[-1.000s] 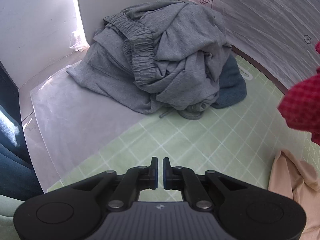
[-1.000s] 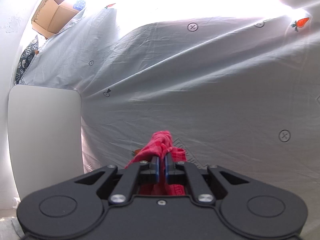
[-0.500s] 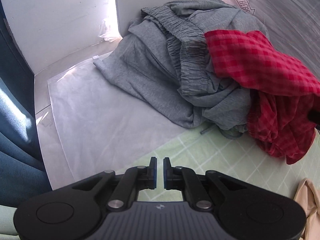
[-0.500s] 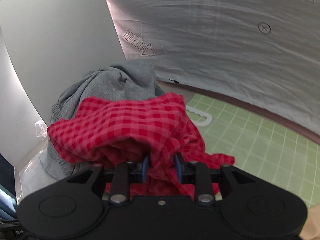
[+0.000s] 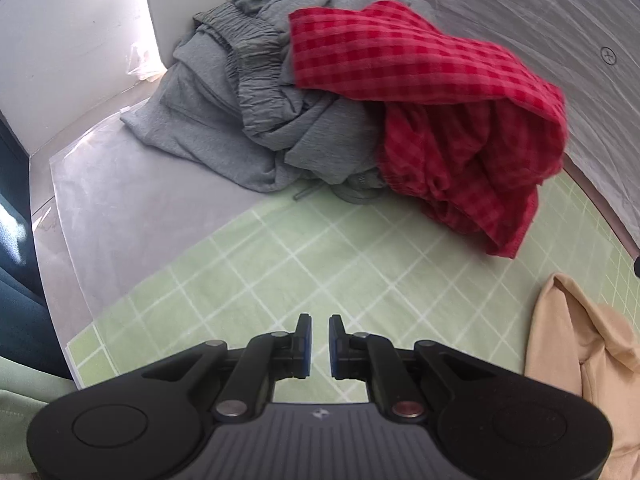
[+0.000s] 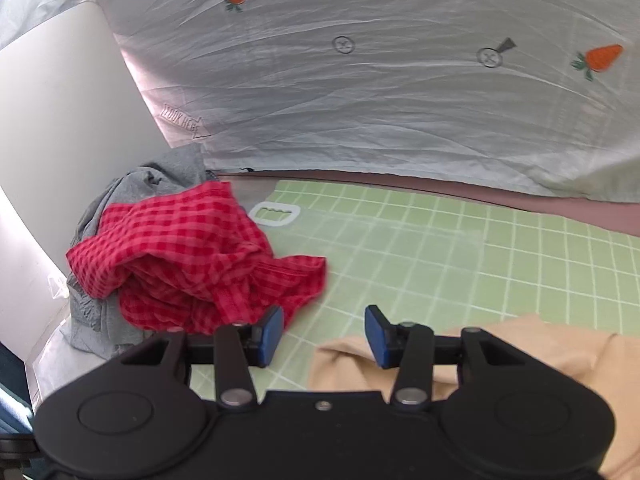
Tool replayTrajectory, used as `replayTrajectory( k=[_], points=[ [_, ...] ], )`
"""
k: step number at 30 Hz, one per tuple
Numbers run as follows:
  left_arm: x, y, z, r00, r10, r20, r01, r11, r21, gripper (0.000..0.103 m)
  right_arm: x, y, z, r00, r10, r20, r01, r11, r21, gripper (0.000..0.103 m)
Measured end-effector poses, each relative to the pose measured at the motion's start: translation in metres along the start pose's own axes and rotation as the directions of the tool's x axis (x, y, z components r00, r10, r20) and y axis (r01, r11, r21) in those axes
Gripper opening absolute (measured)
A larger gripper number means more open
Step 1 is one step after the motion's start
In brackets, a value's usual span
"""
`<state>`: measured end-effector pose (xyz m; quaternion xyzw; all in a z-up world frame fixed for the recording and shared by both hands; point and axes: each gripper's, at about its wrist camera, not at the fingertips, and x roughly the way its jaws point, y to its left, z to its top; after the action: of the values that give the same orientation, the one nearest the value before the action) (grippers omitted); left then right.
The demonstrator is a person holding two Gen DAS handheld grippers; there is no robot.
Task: Fold clothes
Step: 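Grasp the beige shirt body with both grippers and pull it flat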
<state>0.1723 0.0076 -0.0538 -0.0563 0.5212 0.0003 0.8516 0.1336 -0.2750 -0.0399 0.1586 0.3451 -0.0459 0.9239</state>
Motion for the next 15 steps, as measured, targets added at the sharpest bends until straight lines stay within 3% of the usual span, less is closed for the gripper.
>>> replayTrajectory(
  k=[9, 11, 15],
  points=[
    [-0.014, -0.083, -0.063, 0.996, -0.071, -0.046, 0.075, 0.992, 0.097, 0.013, -0.082, -0.119, -0.043, 0.986, -0.164, 0.0, 0.163, 0.982, 0.094, 0.046],
    [-0.015, -0.105, -0.082, 0.993, -0.092, -0.069, 0.1, 0.987, 0.122, 0.019, -0.103, -0.151, -0.053, 0.974, -0.228, -0.007, 0.227, 0.969, 0.097, 0.047],
    [-0.018, -0.148, -0.116, 0.984, -0.136, -0.115, 0.154, 0.974, 0.165, 0.019, -0.141, -0.214, -0.076, 0.936, -0.35, -0.034, 0.352, 0.931, 0.096, 0.047]
  ],
)
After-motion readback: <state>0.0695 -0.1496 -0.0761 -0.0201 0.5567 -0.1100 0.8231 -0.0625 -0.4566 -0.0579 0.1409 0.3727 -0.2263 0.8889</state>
